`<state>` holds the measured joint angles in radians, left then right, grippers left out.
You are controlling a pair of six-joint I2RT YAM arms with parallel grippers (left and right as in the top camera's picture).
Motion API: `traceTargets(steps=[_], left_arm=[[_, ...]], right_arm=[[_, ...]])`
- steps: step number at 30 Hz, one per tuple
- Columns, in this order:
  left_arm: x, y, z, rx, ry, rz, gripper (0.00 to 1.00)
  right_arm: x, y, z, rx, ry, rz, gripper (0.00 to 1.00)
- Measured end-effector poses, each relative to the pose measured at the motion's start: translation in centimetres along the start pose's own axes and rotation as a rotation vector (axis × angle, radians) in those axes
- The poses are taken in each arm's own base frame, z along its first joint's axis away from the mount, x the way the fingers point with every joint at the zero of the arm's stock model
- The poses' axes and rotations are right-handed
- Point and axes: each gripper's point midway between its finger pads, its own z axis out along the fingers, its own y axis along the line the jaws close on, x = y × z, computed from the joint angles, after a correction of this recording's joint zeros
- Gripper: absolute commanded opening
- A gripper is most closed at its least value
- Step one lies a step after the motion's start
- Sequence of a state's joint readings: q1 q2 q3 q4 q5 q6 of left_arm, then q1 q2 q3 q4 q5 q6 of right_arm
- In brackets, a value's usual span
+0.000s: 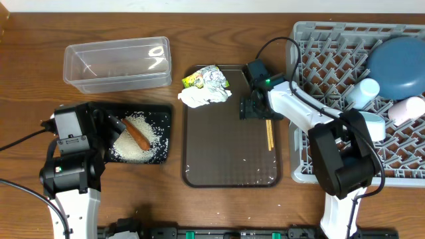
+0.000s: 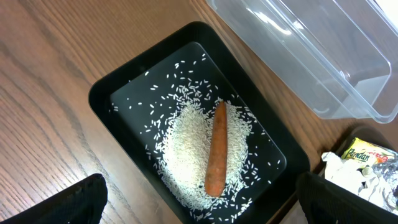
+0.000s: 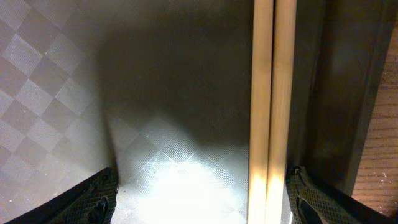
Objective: Sort waste into correct bins and load items into the dishwasher rack
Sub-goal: 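Grasp one wooden chopstick with the right gripper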
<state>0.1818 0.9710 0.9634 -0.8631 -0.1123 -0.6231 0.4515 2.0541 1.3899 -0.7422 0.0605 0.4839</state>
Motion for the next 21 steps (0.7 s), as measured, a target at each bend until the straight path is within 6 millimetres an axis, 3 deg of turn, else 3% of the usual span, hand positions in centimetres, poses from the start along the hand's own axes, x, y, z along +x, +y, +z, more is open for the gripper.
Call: traceTargets(steps=[10, 15, 21], left_arm=[[0.0, 0.0, 0.0, 0.000, 0.000, 0.000, 0.99], [0.0, 0.0, 0.0, 0.000, 0.000, 0.000, 0.99], [0.0, 0.0, 0.0, 0.000, 0.000, 0.000, 0.99]], right_arm=[[0.1, -0.1, 0.0, 0.003, 0.003, -0.003, 0.79], [1.1, -0.5, -0.4, 0.024, 0.054, -0.007, 0.82], [-0.2, 0.3, -3.2, -0.005, 0.011, -0.011, 0.84]])
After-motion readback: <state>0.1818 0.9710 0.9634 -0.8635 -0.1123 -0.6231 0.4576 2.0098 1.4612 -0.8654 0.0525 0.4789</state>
